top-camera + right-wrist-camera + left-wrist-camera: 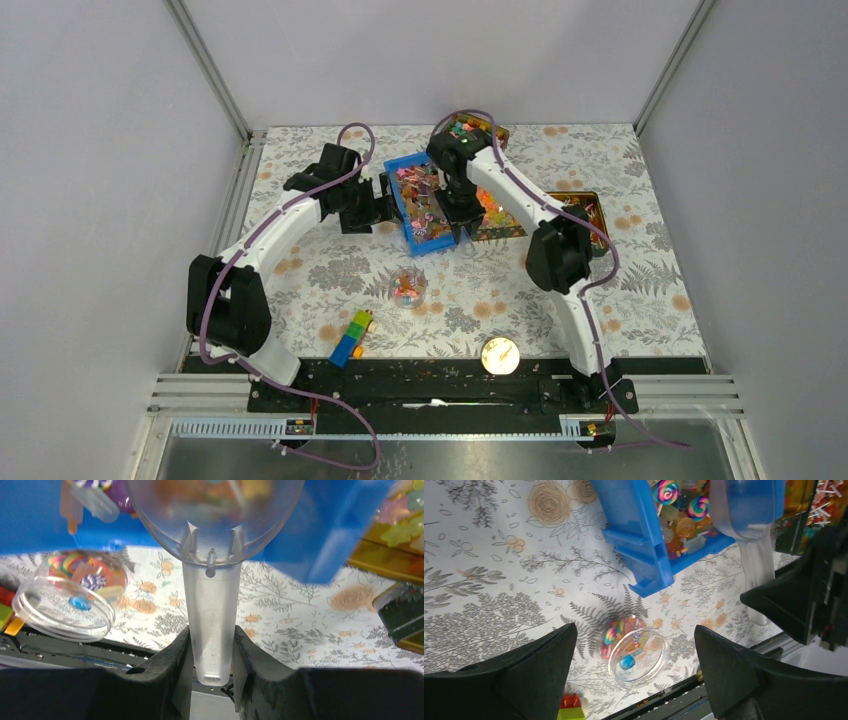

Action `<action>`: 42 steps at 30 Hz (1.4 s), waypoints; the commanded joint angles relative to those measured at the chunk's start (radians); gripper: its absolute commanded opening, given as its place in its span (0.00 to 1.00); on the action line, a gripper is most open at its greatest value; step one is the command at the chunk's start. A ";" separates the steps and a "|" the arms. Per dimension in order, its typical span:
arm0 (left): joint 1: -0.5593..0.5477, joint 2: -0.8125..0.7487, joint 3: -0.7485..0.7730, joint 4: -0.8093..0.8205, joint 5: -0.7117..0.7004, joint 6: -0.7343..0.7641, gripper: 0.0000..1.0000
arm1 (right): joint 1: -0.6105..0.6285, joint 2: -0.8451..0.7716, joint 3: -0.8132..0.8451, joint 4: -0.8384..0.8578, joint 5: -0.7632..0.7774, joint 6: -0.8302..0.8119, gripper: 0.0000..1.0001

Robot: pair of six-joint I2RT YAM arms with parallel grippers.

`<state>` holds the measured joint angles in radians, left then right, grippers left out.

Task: Pack the candies
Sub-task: Scoop the fake candies from the storage box.

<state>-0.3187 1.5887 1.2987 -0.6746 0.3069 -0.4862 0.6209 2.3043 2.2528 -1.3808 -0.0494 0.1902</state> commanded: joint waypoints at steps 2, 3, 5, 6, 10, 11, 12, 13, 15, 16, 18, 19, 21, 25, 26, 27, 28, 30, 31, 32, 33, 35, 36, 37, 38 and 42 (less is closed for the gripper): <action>0.003 -0.035 0.013 0.107 0.079 -0.077 0.89 | -0.010 -0.183 -0.083 0.034 -0.050 -0.021 0.00; 0.002 -0.038 0.008 0.115 0.082 -0.085 0.89 | -0.011 -0.195 -0.096 0.037 -0.051 -0.026 0.00; 0.001 -0.045 -0.002 0.129 0.082 -0.099 0.89 | -0.011 -0.214 -0.115 0.035 -0.053 -0.038 0.00; 0.001 -0.050 -0.009 0.135 0.082 -0.106 0.89 | -0.010 -0.223 -0.125 0.034 -0.055 -0.047 0.00; 0.002 -0.077 -0.048 0.168 0.081 -0.135 0.89 | -0.009 -0.264 -0.182 0.035 -0.059 -0.076 0.00; 0.002 -0.086 -0.061 0.174 0.080 -0.142 0.89 | -0.007 -0.273 -0.196 0.034 -0.060 -0.082 0.00; 0.001 -0.094 -0.070 0.179 0.077 -0.145 0.89 | -0.006 -0.281 -0.210 0.035 -0.060 -0.090 0.00; 0.001 -0.105 -0.079 0.182 0.074 -0.149 0.89 | -0.005 -0.293 -0.222 0.038 -0.058 -0.096 0.00; 0.001 -0.122 -0.096 0.187 0.067 -0.155 0.89 | -0.001 -0.312 -0.249 0.041 -0.055 -0.104 0.00; 0.001 -0.131 -0.103 0.189 0.063 -0.156 0.89 | 0.001 -0.321 -0.261 0.044 -0.054 -0.107 0.00; 0.001 -0.146 -0.116 0.190 0.054 -0.155 0.89 | 0.005 -0.337 -0.286 0.049 -0.052 -0.109 0.00; 0.001 -0.153 -0.123 0.191 0.050 -0.157 0.89 | 0.007 -0.346 -0.297 0.053 -0.053 -0.109 0.00; 0.001 -0.165 -0.134 0.191 0.045 -0.159 0.89 | 0.011 -0.359 -0.318 0.058 -0.052 -0.109 0.00; 0.001 -0.187 -0.155 0.191 0.035 -0.160 0.90 | 0.027 -0.383 -0.356 0.068 -0.049 -0.110 0.00; 0.001 -0.192 -0.163 0.192 0.034 -0.160 0.90 | 0.030 -0.391 -0.366 0.071 -0.049 -0.110 0.00; 0.001 -0.197 -0.169 0.192 0.030 -0.160 0.90 | 0.034 -0.397 -0.377 0.072 -0.048 -0.112 0.00; 0.001 -0.201 -0.175 0.191 0.029 -0.160 0.90 | 0.038 -0.405 -0.389 0.074 -0.045 -0.112 0.00; 0.002 -0.209 -0.184 0.191 0.027 -0.161 0.90 | 0.046 -0.421 -0.409 0.075 -0.042 -0.114 0.00; 0.001 -0.211 -0.188 0.192 0.026 -0.163 0.90 | 0.052 -0.431 -0.422 0.077 -0.041 -0.114 0.00; 0.001 -0.212 -0.192 0.191 0.026 -0.163 0.90 | 0.057 -0.442 -0.434 0.080 -0.041 -0.113 0.00; 0.001 -0.216 -0.195 0.191 0.024 -0.164 0.90 | 0.062 -0.451 -0.449 0.082 -0.040 -0.111 0.00; 0.001 -0.223 -0.202 0.191 0.019 -0.166 0.91 | 0.077 -0.473 -0.479 0.086 -0.044 -0.110 0.00; 0.001 -0.224 -0.204 0.191 0.019 -0.165 0.91 | 0.085 -0.488 -0.495 0.086 -0.043 -0.110 0.00; 0.001 -0.226 -0.206 0.189 0.018 -0.165 0.91 | 0.094 -0.500 -0.511 0.088 -0.043 -0.110 0.00; 0.002 -0.227 -0.207 0.186 0.017 -0.165 0.91 | 0.106 -0.513 -0.528 0.090 -0.043 -0.110 0.00; 0.001 -0.233 -0.213 0.176 0.014 -0.161 0.92 | 0.149 -0.557 -0.587 0.095 -0.060 -0.114 0.00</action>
<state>-0.3187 1.3926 1.0943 -0.5243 0.3393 -0.6479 0.7231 1.8305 1.7023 -1.2881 -0.0959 0.0902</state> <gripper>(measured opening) 0.913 0.347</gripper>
